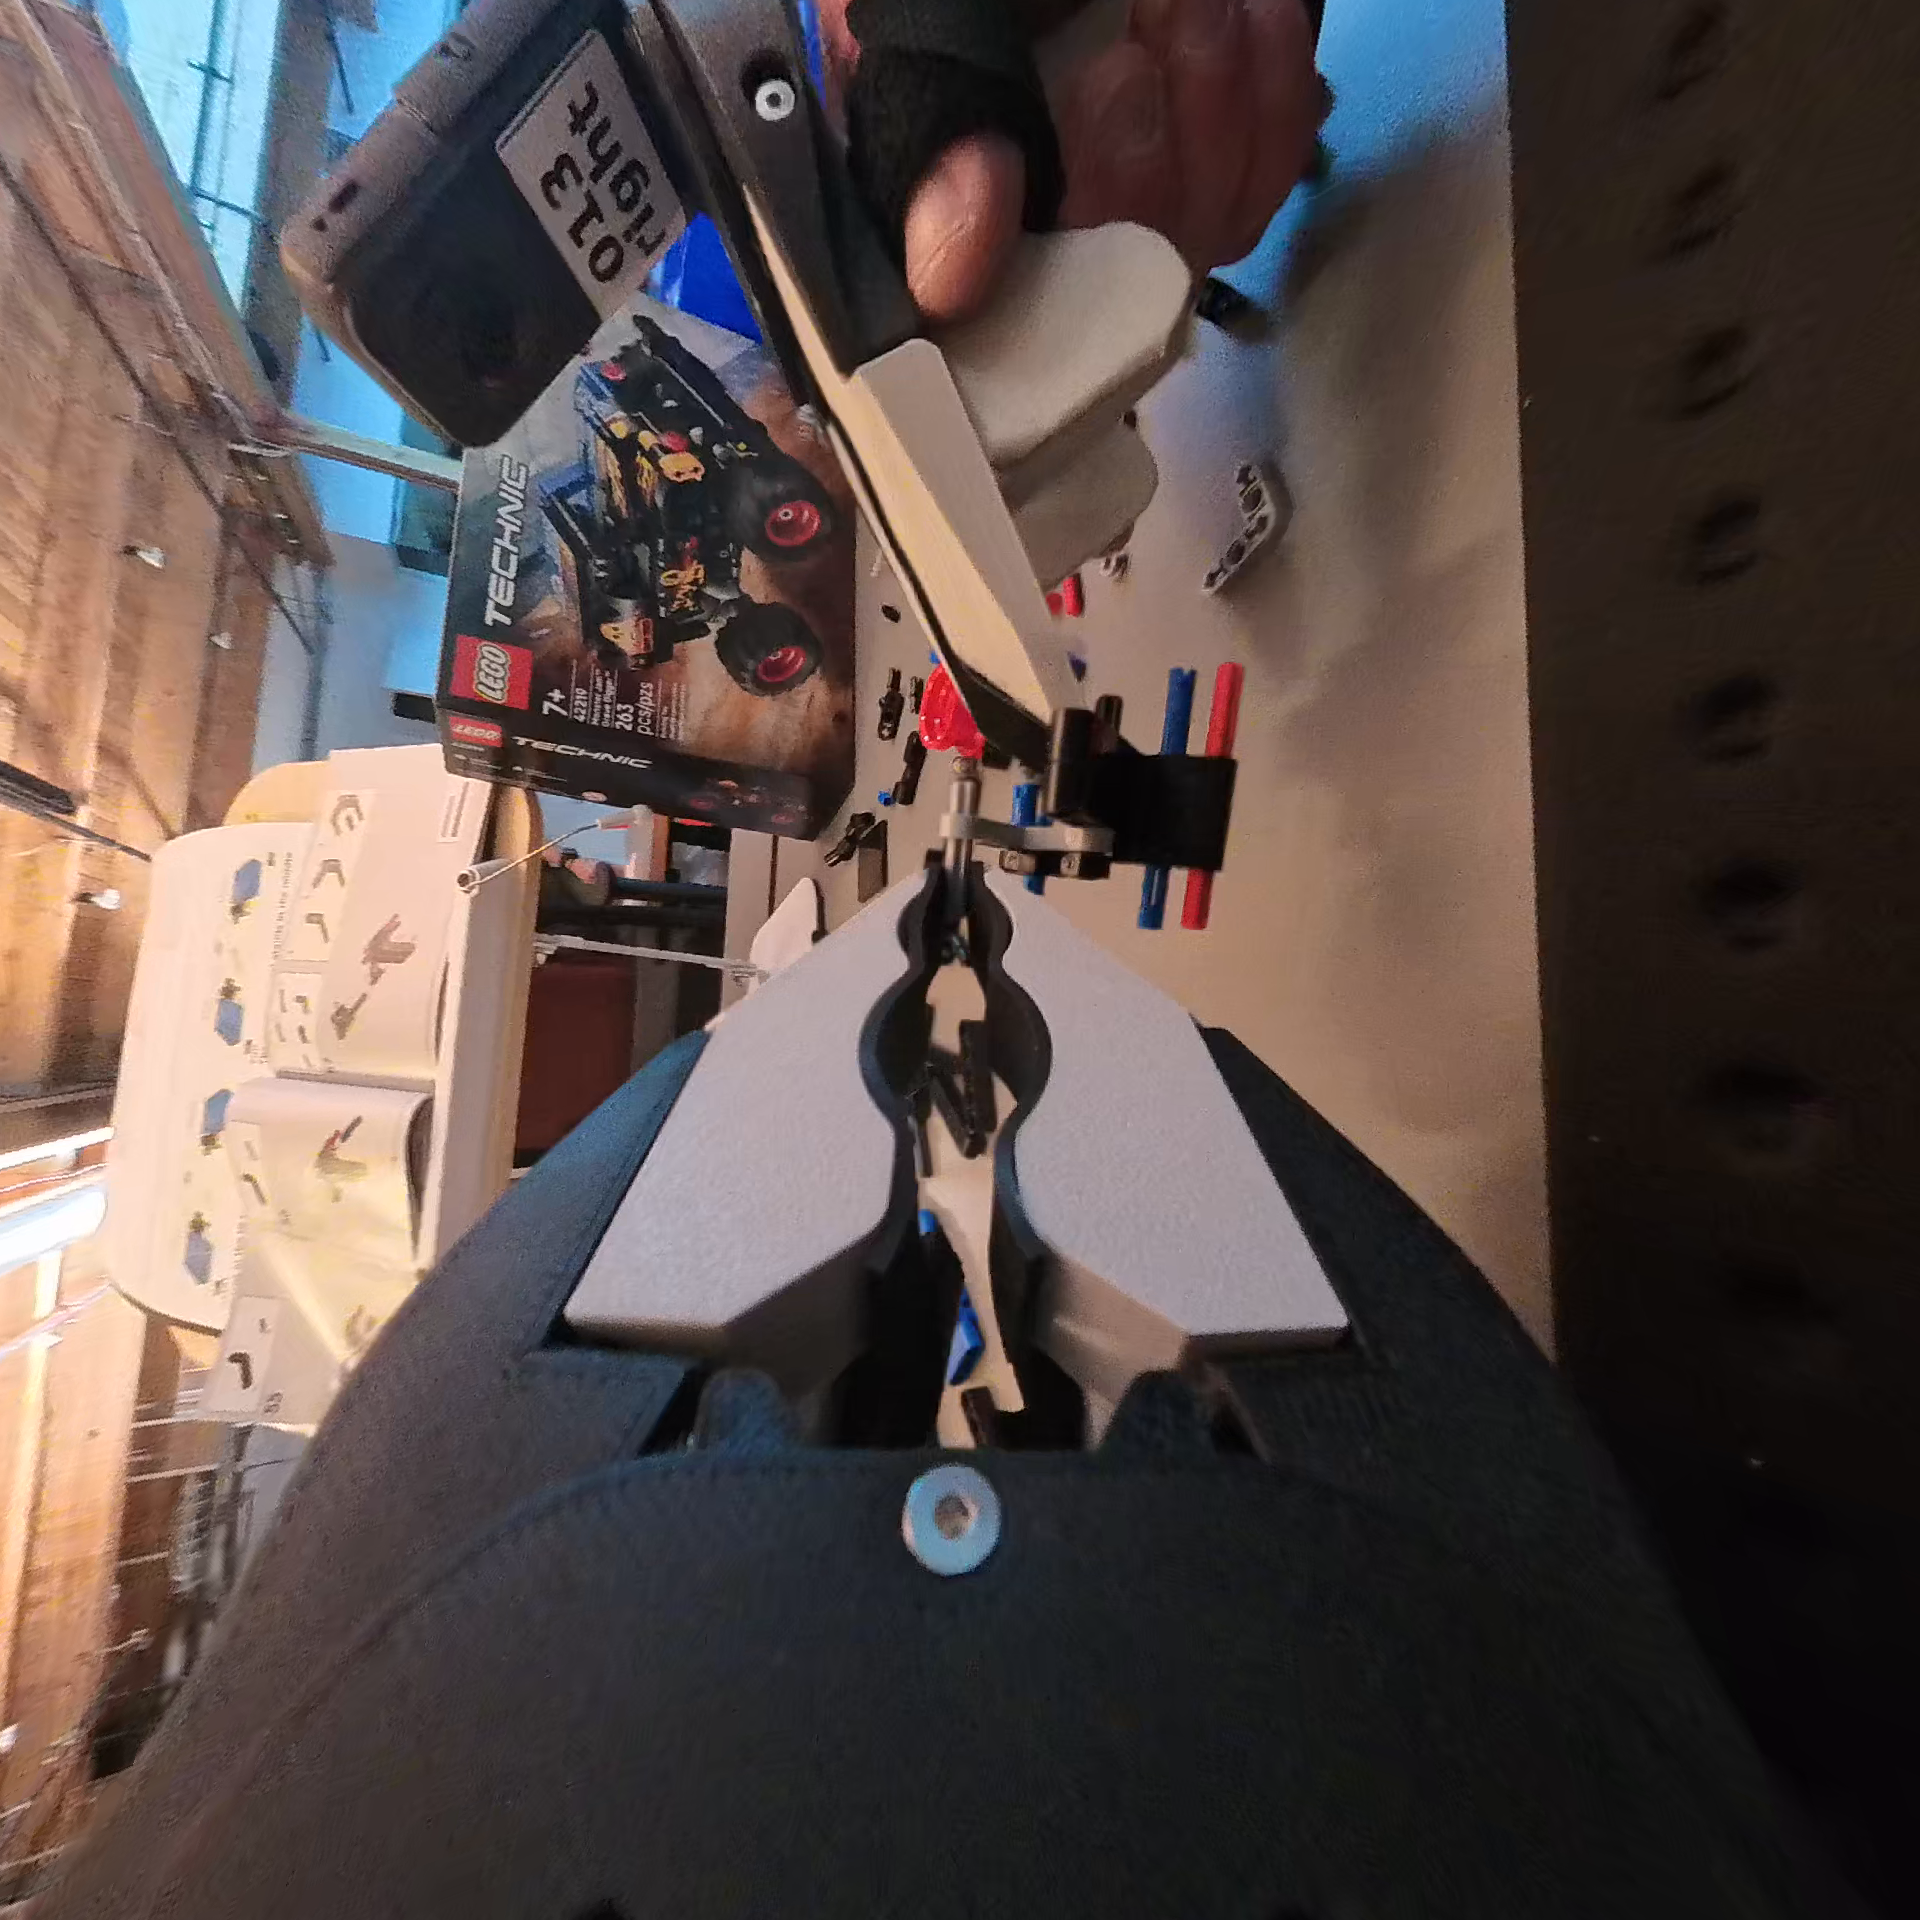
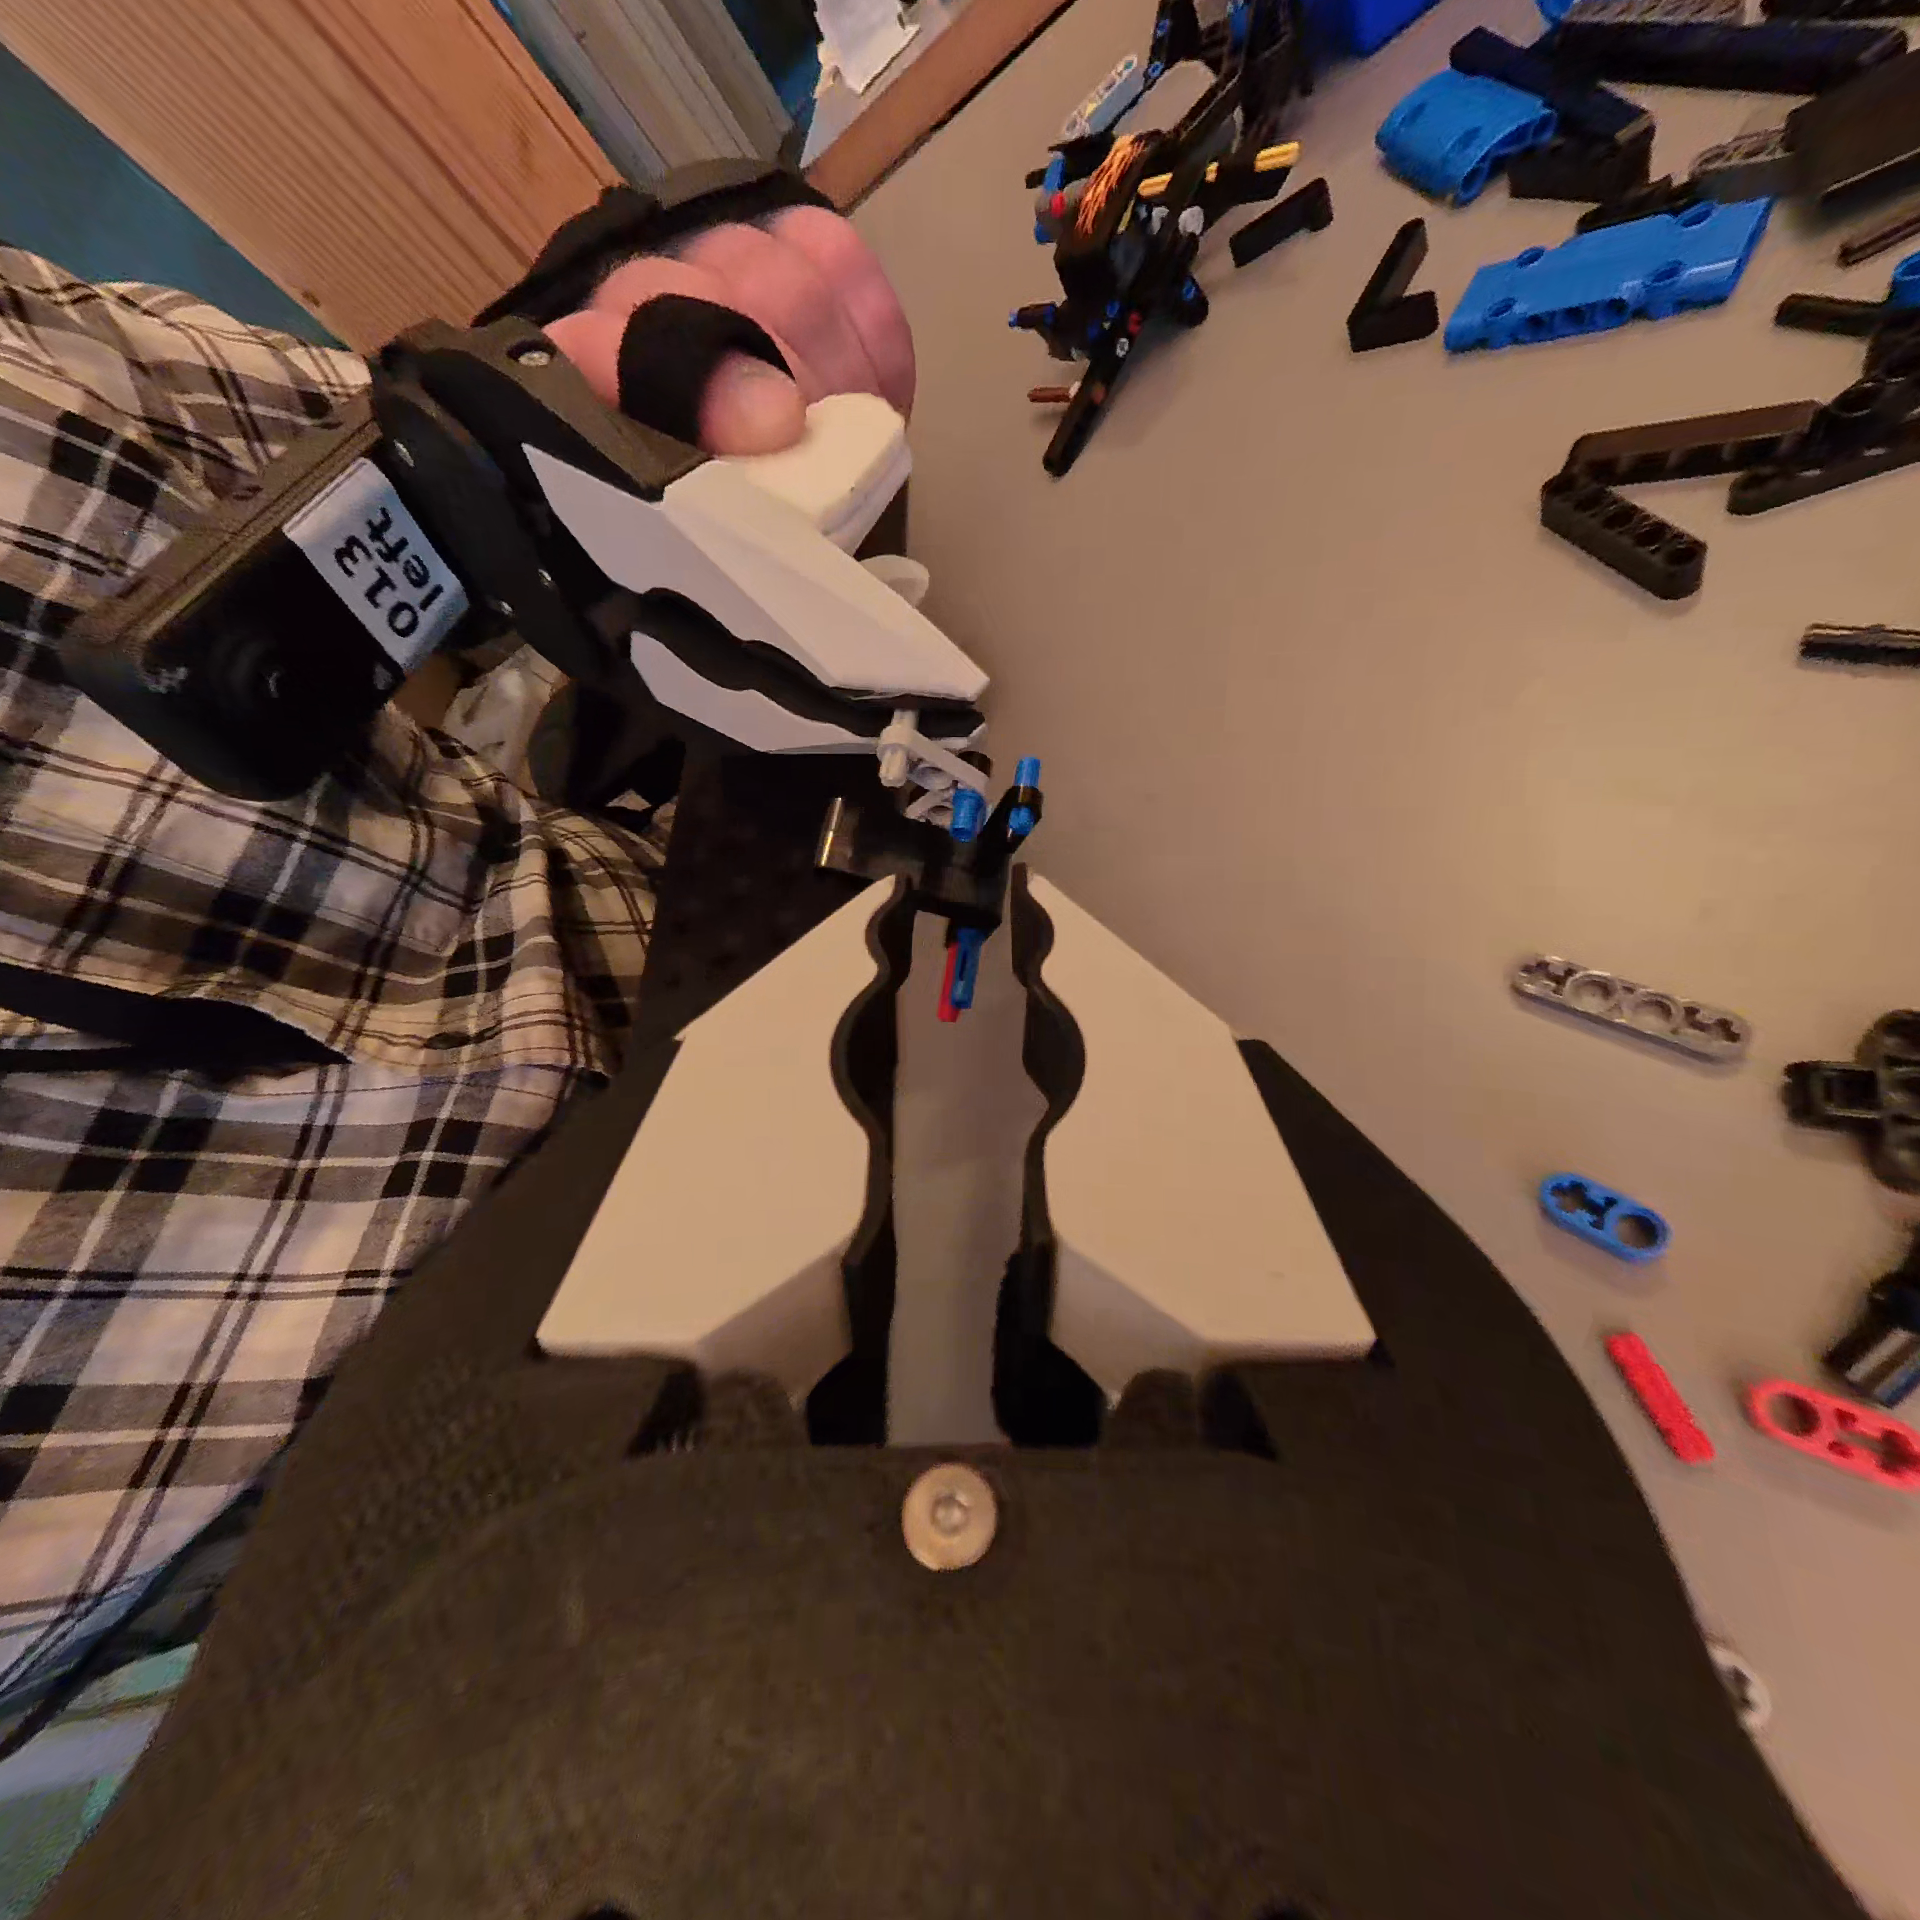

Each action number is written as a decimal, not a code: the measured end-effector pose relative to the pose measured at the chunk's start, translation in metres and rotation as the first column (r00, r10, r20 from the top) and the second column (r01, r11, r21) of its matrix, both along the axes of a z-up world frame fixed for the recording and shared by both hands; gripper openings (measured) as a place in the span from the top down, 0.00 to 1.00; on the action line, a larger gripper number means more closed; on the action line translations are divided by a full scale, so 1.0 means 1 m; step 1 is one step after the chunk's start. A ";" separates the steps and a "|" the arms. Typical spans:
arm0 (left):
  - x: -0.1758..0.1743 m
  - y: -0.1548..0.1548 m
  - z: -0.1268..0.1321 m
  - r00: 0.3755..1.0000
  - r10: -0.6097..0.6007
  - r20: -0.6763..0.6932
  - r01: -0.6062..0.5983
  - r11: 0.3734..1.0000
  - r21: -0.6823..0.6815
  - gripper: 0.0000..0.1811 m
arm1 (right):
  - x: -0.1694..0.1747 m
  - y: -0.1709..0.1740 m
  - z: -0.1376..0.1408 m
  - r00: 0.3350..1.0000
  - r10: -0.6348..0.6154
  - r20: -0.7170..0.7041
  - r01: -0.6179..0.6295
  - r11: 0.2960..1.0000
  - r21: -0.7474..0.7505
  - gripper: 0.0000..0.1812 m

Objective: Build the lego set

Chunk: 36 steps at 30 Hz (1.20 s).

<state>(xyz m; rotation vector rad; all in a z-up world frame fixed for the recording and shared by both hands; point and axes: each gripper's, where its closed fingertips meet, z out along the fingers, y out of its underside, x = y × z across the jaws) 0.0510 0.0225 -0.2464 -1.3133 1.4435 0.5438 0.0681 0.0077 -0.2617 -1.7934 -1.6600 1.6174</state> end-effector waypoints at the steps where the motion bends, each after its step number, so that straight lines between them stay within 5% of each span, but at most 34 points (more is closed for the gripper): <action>1: 0.001 0.000 0.000 1.000 -0.003 -0.004 0.003 1.000 0.005 1.00 | 0.000 -0.002 0.000 1.000 0.007 0.003 -0.007 1.000 -0.011 0.91; 8: -0.001 0.006 0.004 1.000 0.008 -0.023 -0.006 0.999 0.048 1.00 | 0.008 0.003 -0.001 0.999 0.022 0.037 -0.021 1.000 -0.009 0.87; 15: -0.004 0.017 0.006 0.999 0.023 -0.026 -0.021 0.998 0.064 1.00 | 0.006 -0.002 -0.011 0.996 0.052 0.078 -0.056 0.997 0.046 0.95; 18: -0.003 0.017 0.003 1.000 0.015 -0.009 -0.014 0.999 0.033 0.99 | 0.002 0.008 -0.018 0.997 0.007 0.076 -0.023 0.976 0.216 0.99; 21: -0.007 0.020 -0.004 0.999 0.041 0.017 -0.041 0.998 -0.037 1.00 | 0.000 0.023 -0.019 0.997 -0.043 0.062 0.015 0.921 0.389 0.99; 27: -0.018 0.021 -0.031 0.987 0.137 0.083 -0.108 0.951 -0.291 0.99 | 0.000 0.036 -0.030 0.995 -0.074 0.063 0.007 0.702 0.713 0.99; 36: -0.022 0.023 -0.046 0.959 0.209 0.190 -0.097 0.876 -0.473 0.99 | 0.001 0.041 -0.034 0.997 -0.066 0.048 -0.006 0.527 0.850 0.99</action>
